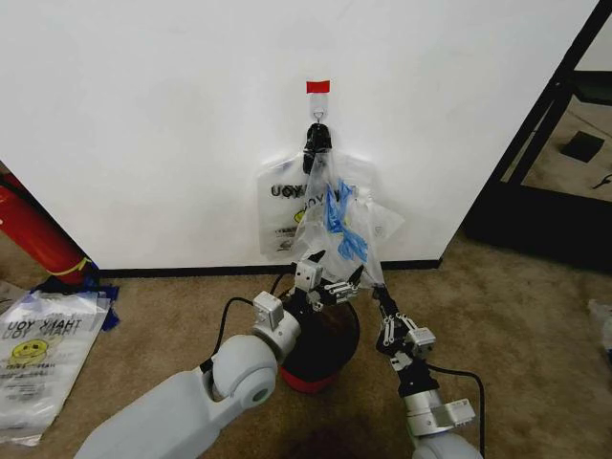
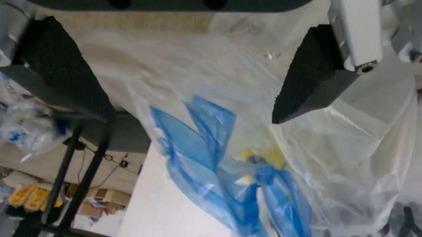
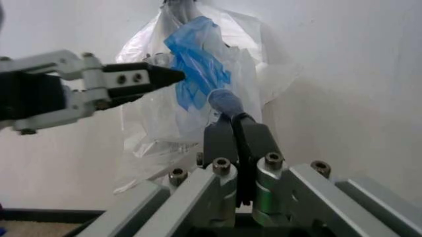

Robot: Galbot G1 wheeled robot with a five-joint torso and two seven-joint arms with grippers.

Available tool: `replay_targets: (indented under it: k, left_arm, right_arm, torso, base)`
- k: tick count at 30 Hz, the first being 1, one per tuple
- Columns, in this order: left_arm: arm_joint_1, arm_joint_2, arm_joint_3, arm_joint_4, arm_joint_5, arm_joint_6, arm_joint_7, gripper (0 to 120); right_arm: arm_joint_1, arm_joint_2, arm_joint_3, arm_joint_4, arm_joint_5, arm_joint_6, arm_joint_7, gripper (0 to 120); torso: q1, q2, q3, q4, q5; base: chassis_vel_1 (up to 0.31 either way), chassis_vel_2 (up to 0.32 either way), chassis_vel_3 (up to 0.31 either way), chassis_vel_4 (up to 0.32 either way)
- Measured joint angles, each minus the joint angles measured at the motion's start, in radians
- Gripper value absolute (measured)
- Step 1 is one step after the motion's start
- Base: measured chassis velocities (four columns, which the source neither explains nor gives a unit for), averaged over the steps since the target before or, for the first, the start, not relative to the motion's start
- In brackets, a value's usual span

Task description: Pick up the garbage bag from the wall and place it over the trash bin.

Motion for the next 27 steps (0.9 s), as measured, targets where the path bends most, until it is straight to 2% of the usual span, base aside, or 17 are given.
replay_targets:
  k: [6,13,23,27]
  left_arm:
    - [-0.037,-0.009,-0.005,0.047,-0.024,-0.032,0.003,90]
    - [-0.068,-0.023,0.024,0.092,-0.022,-0.044,0.013,64]
    - [-0.111,-0.054,0.049,0.147,-0.006,-0.060,0.015,50]
    - [-0.119,-0.064,0.054,0.156,-0.004,-0.062,0.015,49]
  right_arm:
    - [-0.002,0.001,-0.004,0.000,0.000,0.000,-0.001,0]
    - [-0.005,-0.003,0.000,0.006,0.005,0.001,-0.001,0]
    - [-0.013,-0.013,0.004,0.014,0.015,0.002,-0.002,0]
    - [-0.016,-0.016,0.005,0.014,0.016,0.003,-0.002,0]
  torso:
    - [0.000,0.000,0.000,-0.0001,0.0001]
    - [0.000,0.000,0.000,-0.0001,0.0001]
    - [0.000,0.000,0.000,-0.0002,0.0000]
    - [0.000,0.000,0.000,-0.0001,0.0000]
  base:
    - [0.000,0.000,0.000,0.000]
    - [0.000,0.000,0.000,0.000]
    - [0.000,0.000,0.000,0.000]
    - [0.000,0.000,0.000,0.000]
